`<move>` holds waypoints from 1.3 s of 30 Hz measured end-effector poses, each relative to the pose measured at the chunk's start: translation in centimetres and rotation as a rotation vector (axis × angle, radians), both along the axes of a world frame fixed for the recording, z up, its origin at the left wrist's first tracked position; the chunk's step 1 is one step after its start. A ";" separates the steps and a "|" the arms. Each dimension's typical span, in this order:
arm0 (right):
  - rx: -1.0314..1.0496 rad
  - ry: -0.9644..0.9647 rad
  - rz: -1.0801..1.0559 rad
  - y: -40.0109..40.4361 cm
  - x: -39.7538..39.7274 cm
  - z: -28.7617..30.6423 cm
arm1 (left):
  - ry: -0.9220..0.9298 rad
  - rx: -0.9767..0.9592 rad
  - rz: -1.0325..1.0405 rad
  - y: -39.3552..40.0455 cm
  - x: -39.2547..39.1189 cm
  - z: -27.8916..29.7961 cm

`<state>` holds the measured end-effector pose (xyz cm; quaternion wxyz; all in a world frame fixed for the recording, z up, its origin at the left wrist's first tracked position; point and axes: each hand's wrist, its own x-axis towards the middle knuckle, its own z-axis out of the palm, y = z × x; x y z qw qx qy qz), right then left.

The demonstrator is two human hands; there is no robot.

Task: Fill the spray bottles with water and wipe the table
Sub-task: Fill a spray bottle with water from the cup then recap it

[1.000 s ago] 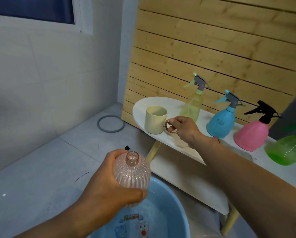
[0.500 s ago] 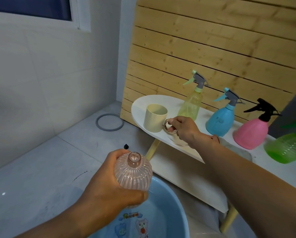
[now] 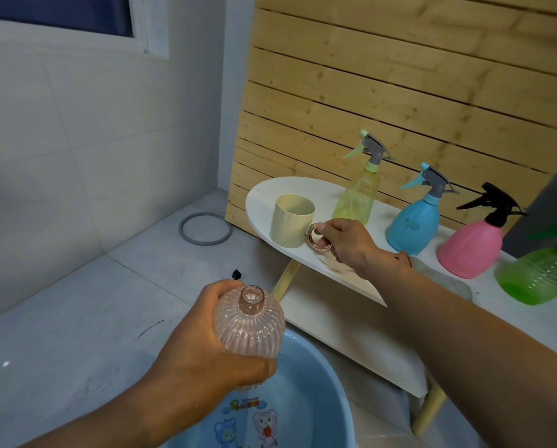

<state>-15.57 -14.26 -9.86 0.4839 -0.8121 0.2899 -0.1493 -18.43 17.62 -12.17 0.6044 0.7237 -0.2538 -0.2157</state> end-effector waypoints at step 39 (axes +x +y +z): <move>-0.264 0.520 -0.428 -8.2 -6.7 1.1 | -0.013 0.052 0.027 -1.0 0.1 0.0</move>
